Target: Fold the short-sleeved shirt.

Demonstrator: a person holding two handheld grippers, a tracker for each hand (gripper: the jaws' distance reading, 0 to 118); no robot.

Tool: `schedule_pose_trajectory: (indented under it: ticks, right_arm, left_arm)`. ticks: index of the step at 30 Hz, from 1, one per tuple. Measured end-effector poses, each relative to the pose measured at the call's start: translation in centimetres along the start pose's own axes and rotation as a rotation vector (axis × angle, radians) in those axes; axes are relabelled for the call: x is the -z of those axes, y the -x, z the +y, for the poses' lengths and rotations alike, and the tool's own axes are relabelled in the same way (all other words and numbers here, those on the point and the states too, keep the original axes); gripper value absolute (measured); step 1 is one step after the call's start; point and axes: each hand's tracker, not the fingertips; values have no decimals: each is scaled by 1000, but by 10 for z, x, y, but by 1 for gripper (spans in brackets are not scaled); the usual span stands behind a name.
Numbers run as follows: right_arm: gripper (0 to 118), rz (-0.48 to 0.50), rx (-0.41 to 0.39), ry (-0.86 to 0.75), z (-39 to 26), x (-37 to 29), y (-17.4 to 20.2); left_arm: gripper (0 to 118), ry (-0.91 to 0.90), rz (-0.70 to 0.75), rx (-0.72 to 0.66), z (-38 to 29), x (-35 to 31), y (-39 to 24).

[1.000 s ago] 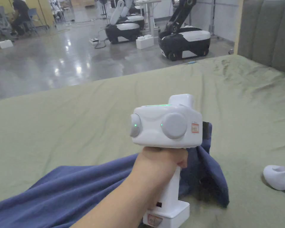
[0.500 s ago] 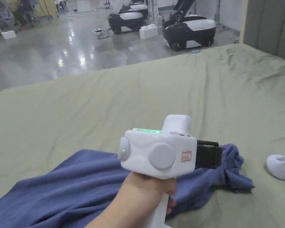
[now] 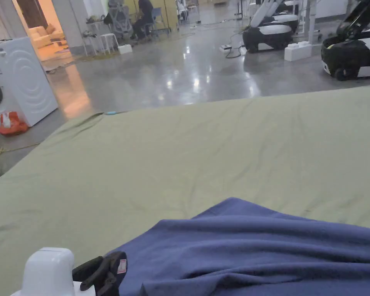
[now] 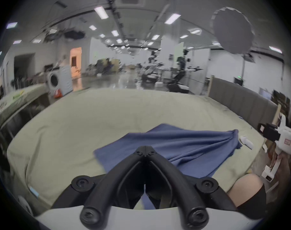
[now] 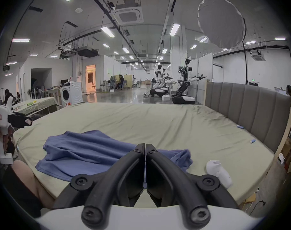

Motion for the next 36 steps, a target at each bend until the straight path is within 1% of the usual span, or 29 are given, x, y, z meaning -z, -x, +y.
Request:
schedule_pose_trajectory:
  ticks: [1,2,4,5,6,7,8,9,10,11,12,13,15,16,17,18,19,20,21,23,25,26,28,29,30,31,32,34,36]
  right_arm:
    - [4,-1,-11,15,-2,4,2]
    - [4,-7,-27,31,-4,6,3]
    - [4,-15,-52,54,-5,11,5]
    - [4,-15,-58,54,-5,12,4]
    - [4,-15,-68,59,-5,14,4]
    - [4,-22,-80,67,-5,16,4]
    - [4,-32,-86,72,-6,19,4]
    - [4,-38,-88,76,-7,21,3]
    - [4,-45,-86,78,-8,22,2]
    - [4,-49,-84,81,-9,23,1]
    - [4,-57,-82,85,-10,24,0]
    - [4,-65,-82,92,-12,26,-1]
    - [4,-80,-82,105,-12,28,-1]
    - [4,-85,-78,113,-14,30,-2]
    - [4,-86,-70,121,-15,32,-4]
    - [4,-81,-56,131,-16,35,-6]
    - [4,-80,-44,138,-18,39,-8]
    - [4,-83,-43,139,-20,42,-10]
    - [4,-92,-52,148,-24,46,-11]
    - [4,-103,-66,175,-30,50,-15]
    - [4,-80,-43,232,-42,50,-27]
    - [4,-86,-37,287,-51,51,-39]
    - [6,-113,-43,355,-66,51,-55]
    - [25,-151,-56,380,-72,54,-62]
    - [60,-178,-53,408,-78,61,-74]
    - [102,-178,-45,407,-80,66,-81]
    - [112,-151,-37,394,-79,74,-90]
    - [112,-137,-38,383,-76,96,-100]
    - [112,-99,-75,444,-74,126,-108]
  left_arm:
    - [0,21,-56,-124,1,6,17]
    - [0,28,-73,-186,4,15,30]
    - [0,19,19,-142,25,45,51]
    - [0,32,3,-137,39,62,64]
    - [0,114,-66,-146,46,91,77]
    - [0,167,-40,-132,49,119,87]
    - [13,213,8,-121,45,142,91]
    - [50,275,37,-101,42,166,101]
    - [112,335,85,-70,33,188,106]
    - [118,385,108,-58,25,199,109]
    - [118,389,168,-25,19,207,111]
    - [118,437,196,-37,2,215,109]
    - [118,527,168,-25,-23,227,98]
    - [114,449,236,81,-26,225,86]
    - [97,425,243,92,-15,210,77]
    - [69,414,197,106,-12,206,71]
    - [18,383,159,103,-13,202,62]
    - [18,365,153,124,-16,199,52]
    - [6,373,133,201,-13,194,43]
    - [4,378,169,362,-11,189,32]
    - [4,355,33,225,1,171,28]
    - [4,328,11,168,6,161,27]
    - [4,261,-1,171,16,140,24]
    - [4,254,-8,176,29,131,19]
    - [4,254,-12,172,36,123,19]
    - [4,262,-26,166,39,120,19]
    - [4,264,-41,142,43,117,19]
    - [4,253,-44,109,53,119,18]
    - [4,254,-32,117,55,116,13]
